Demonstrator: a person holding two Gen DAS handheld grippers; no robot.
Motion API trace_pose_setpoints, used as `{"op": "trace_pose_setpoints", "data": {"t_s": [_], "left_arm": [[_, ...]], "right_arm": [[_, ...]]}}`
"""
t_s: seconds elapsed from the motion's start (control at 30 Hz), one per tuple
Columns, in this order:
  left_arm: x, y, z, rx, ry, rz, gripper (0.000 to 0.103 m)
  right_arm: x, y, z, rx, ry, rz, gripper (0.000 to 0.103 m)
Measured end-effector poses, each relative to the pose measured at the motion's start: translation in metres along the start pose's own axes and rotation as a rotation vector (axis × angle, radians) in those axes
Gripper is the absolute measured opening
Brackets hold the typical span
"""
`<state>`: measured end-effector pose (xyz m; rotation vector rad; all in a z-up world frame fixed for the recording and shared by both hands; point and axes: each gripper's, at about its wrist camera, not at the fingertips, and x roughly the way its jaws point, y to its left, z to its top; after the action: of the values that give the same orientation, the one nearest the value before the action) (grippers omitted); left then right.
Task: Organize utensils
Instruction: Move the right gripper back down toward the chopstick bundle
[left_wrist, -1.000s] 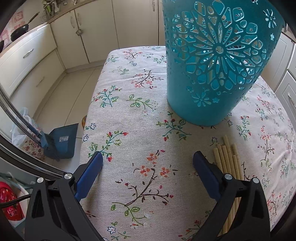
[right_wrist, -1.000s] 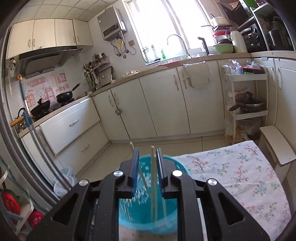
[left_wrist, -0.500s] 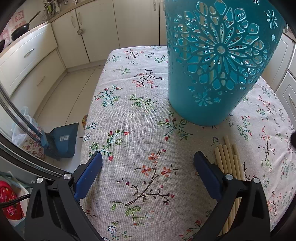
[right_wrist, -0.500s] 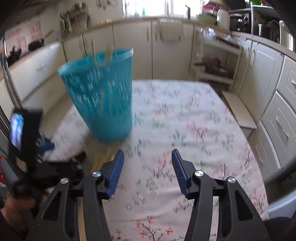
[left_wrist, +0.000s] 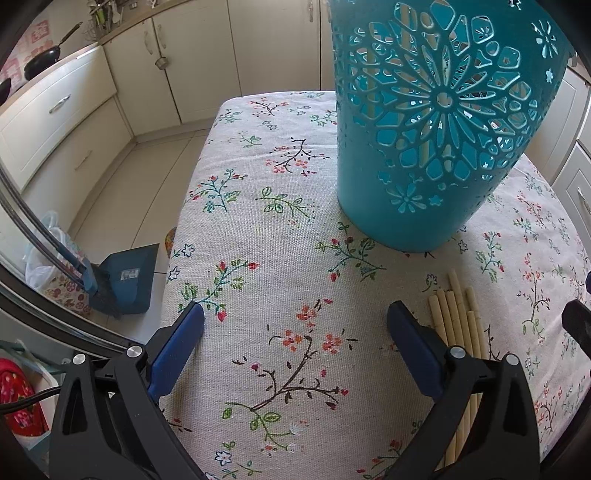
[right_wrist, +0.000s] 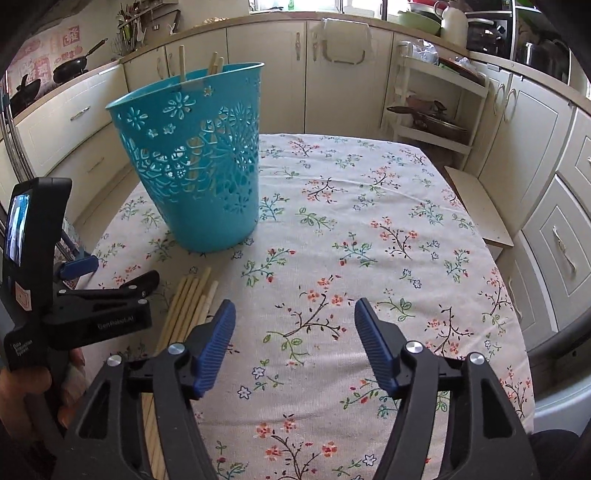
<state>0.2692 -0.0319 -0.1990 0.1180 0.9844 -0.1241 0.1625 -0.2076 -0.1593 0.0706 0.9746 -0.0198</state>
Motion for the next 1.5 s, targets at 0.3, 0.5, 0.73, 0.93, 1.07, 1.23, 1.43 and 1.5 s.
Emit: {"op": "trace_pose_setpoints", "data": {"t_s": [0.3, 0.5, 0.73, 0.93, 1.07, 1.23, 1.43, 1.5], "left_arm": [[0.0, 0.0, 0.0, 0.0, 0.0, 0.0, 0.095], [0.0, 0.0, 0.0, 0.001, 0.0, 0.0, 0.095], [0.0, 0.0, 0.0, 0.001, 0.0, 0.0, 0.095], [0.0, 0.0, 0.0, 0.001, 0.0, 0.0, 0.095], [0.0, 0.0, 0.0, 0.001, 0.0, 0.0, 0.095], [0.0, 0.0, 0.0, 0.0, 0.0, 0.0, 0.095], [0.0, 0.0, 0.0, 0.0, 0.001, 0.0, 0.095], [0.0, 0.0, 0.0, 0.0, 0.001, 0.0, 0.095]], "right_arm": [[-0.003, -0.001, 0.001, 0.008, 0.001, 0.025, 0.067], [-0.004, -0.001, 0.001, 0.011, 0.0, 0.028, 0.068], [-0.004, -0.001, 0.002, 0.01, -0.001, 0.027, 0.069], [-0.004, -0.001, 0.002, 0.011, -0.001, 0.027, 0.07], [-0.004, -0.001, 0.002, 0.01, 0.0, 0.027, 0.07], [0.0, -0.002, 0.001, 0.017, 0.013, 0.037, 0.071], [0.011, -0.001, -0.004, 0.028, 0.04, 0.062, 0.071], [0.013, 0.001, -0.005, 0.024, 0.04, 0.068, 0.071]]}}
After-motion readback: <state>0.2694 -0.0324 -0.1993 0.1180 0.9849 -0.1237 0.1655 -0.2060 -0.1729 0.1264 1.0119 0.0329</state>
